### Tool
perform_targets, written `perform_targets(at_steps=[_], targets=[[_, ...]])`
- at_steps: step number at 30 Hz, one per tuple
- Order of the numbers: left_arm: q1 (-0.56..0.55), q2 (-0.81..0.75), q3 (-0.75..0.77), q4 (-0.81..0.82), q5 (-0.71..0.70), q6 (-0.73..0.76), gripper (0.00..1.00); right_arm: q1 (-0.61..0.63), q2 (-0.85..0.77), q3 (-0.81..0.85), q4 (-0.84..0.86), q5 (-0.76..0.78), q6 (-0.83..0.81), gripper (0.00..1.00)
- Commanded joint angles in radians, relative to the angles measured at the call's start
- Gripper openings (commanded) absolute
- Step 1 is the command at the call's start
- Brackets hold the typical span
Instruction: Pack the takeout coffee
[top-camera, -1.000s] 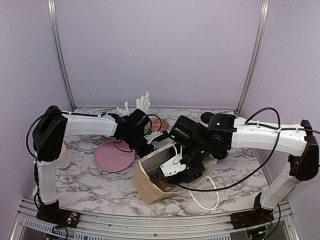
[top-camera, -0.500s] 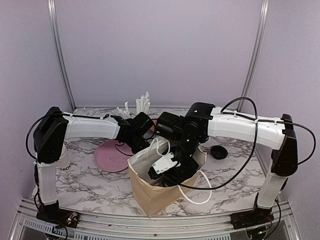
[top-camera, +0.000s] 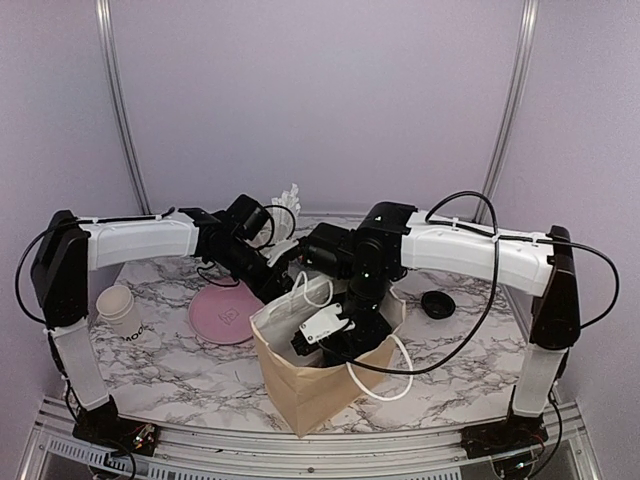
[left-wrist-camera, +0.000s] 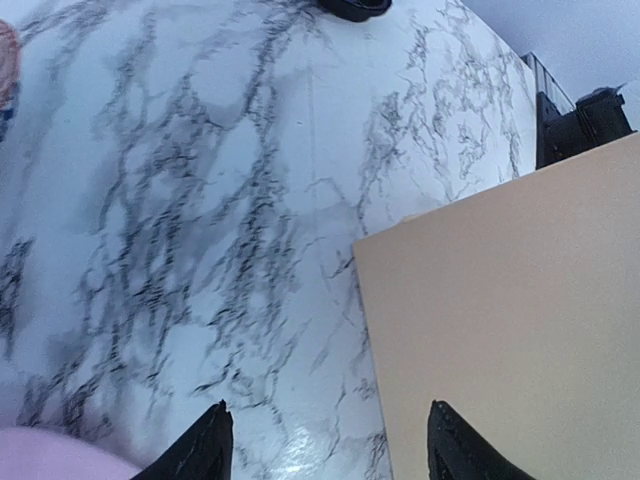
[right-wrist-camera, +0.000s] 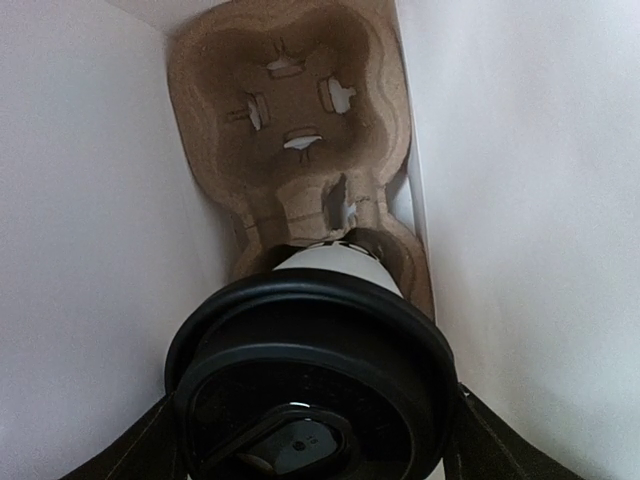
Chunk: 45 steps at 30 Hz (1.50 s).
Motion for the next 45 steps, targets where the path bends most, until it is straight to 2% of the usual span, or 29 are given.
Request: perform_targets(at_steps=[1, 11, 18, 22, 24, 26, 31, 34, 38, 43, 45], targets=[[0.066, -0.11, -0.042, -0.055, -0.069, 0.024, 0.67, -0.003, 0.138, -0.015, -0.037, -0.052, -0.019, 0.41], [0.111, -0.233, -0.089, -0.065, -0.114, 0.024, 0.68, -0.036, 0.197, 0.001, -0.036, -0.07, -0.031, 0.43], [0.11, -0.317, -0.104, -0.067, -0.141, 0.009, 0.69, -0.035, 0.108, 0.058, -0.036, -0.073, 0.003, 0.69], [0.104, -0.41, -0.091, -0.067, -0.133, -0.003, 0.72, -0.029, 0.051, 0.096, -0.036, -0.078, 0.027, 0.82], [0.093, -0.466, -0.08, -0.068, -0.136, -0.007, 0.73, -0.022, 0.013, 0.105, -0.036, -0.074, 0.03, 0.94], [0.079, -0.51, -0.063, -0.074, -0.133, -0.009, 0.75, -0.016, -0.022, 0.113, -0.037, -0.066, 0.027, 0.98], [0.02, -0.573, -0.034, -0.079, -0.137, -0.022, 0.78, -0.008, -0.093, 0.118, -0.036, -0.033, 0.009, 0.99], [-0.051, -0.571, -0.021, -0.079, -0.169, -0.028, 0.79, -0.008, -0.116, 0.123, -0.036, -0.037, 0.009, 0.99], [-0.144, -0.508, 0.011, -0.079, -0.229, -0.028, 0.79, -0.009, -0.131, 0.136, -0.034, -0.055, 0.003, 0.99], [-0.208, -0.404, 0.056, -0.08, -0.298, -0.005, 0.79, -0.017, -0.138, 0.118, -0.034, -0.093, -0.001, 0.95], [-0.214, -0.371, 0.071, -0.082, -0.319, -0.005, 0.75, -0.018, -0.14, 0.1, -0.034, -0.09, -0.006, 0.92]])
